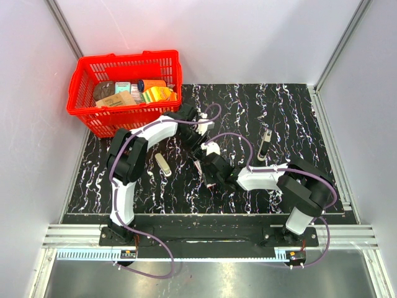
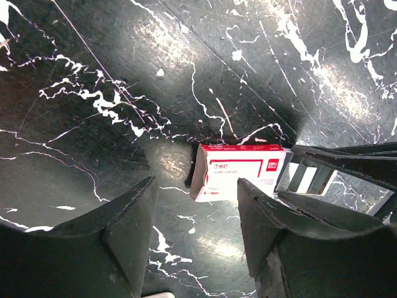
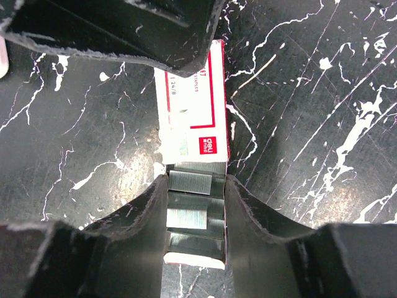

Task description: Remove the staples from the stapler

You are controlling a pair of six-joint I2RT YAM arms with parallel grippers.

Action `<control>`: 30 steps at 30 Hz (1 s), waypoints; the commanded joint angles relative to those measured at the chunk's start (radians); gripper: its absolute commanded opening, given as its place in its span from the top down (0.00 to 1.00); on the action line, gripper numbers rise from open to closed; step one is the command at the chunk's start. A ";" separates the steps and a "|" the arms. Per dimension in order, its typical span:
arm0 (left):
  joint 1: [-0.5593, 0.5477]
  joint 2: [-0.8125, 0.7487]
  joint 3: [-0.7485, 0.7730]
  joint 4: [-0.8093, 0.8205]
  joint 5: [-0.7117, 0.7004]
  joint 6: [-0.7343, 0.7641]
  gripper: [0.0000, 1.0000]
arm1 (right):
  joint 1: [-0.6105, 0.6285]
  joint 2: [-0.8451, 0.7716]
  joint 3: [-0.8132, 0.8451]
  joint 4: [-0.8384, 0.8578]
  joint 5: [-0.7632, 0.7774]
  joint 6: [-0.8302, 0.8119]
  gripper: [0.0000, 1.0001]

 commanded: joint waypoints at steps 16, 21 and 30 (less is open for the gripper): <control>-0.039 0.024 0.014 0.034 0.031 0.002 0.65 | 0.013 0.053 -0.032 -0.065 -0.044 0.034 0.57; -0.037 0.024 0.013 0.035 0.032 -0.003 0.66 | 0.013 0.053 -0.037 -0.062 -0.045 0.036 0.57; -0.060 0.012 -0.009 0.035 0.069 -0.004 0.71 | 0.011 0.056 -0.040 -0.058 -0.042 0.037 0.57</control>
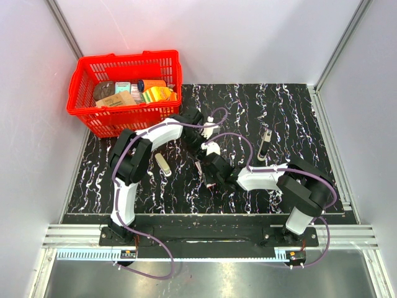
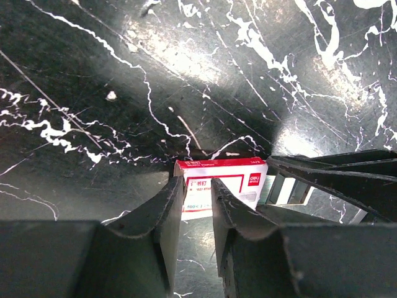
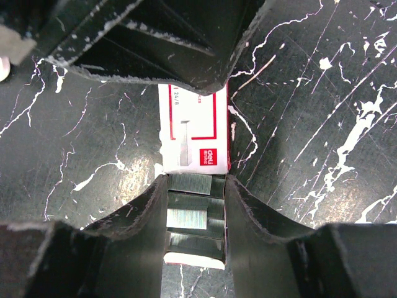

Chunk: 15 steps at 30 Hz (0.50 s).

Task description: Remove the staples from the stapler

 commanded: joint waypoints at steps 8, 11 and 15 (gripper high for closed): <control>-0.026 -0.011 -0.032 0.014 0.057 0.004 0.73 | 0.013 0.055 -0.040 -0.066 -0.041 0.029 0.57; -0.024 -0.024 -0.035 0.013 0.051 0.003 0.71 | 0.013 0.054 -0.040 -0.067 -0.038 0.029 0.57; -0.024 -0.040 -0.018 -0.008 0.063 -0.002 0.59 | 0.013 0.055 -0.034 -0.073 -0.032 0.029 0.57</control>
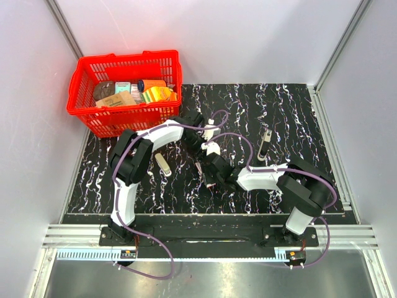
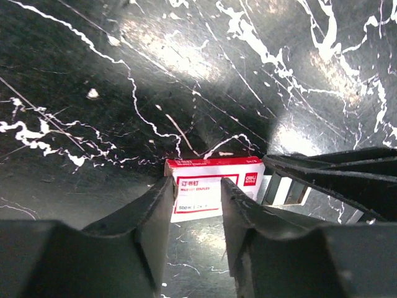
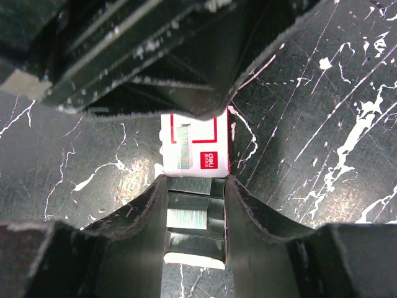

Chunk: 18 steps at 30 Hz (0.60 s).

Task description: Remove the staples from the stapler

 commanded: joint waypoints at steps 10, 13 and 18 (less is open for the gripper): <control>0.039 -0.034 0.081 -0.071 0.053 0.011 0.44 | 0.013 -0.067 -0.018 -0.175 -0.007 0.023 0.46; 0.045 -0.028 0.081 -0.077 0.055 0.020 0.45 | 0.011 -0.147 -0.033 -0.228 0.016 0.049 0.44; 0.057 -0.034 0.074 -0.078 0.052 0.039 0.46 | 0.011 -0.368 -0.130 -0.284 0.009 0.144 0.45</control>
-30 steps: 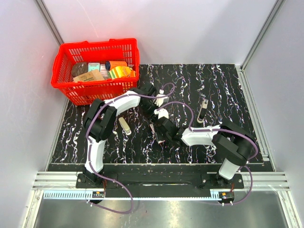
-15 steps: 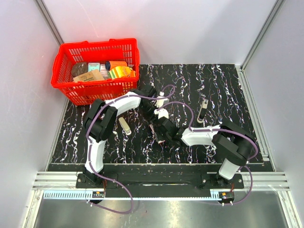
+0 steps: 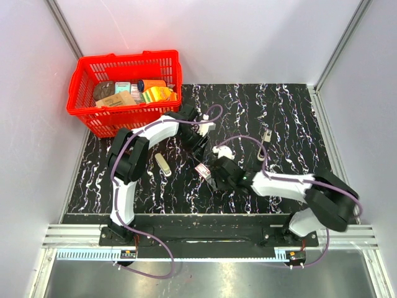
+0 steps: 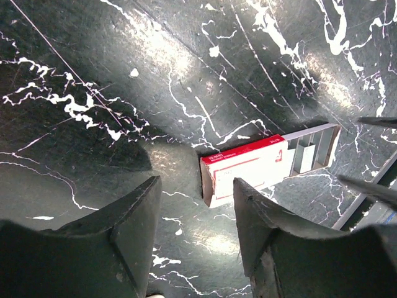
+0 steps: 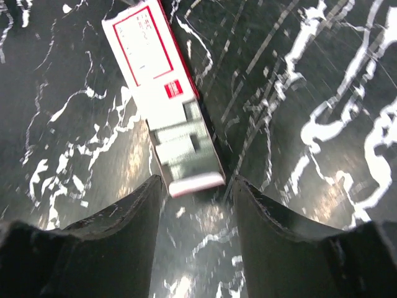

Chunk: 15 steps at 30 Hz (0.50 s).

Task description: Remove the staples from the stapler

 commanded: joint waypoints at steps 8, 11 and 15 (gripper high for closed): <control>0.009 -0.042 0.001 -0.008 0.036 0.041 0.48 | 0.008 -0.421 -0.202 -0.135 -0.058 0.227 0.48; 0.009 -0.042 -0.010 -0.005 0.041 0.042 0.48 | 0.008 -0.466 -0.273 -0.091 -0.104 0.322 0.54; 0.004 -0.030 -0.007 0.000 0.045 0.037 0.50 | 0.007 -0.456 -0.360 0.043 -0.137 0.431 0.60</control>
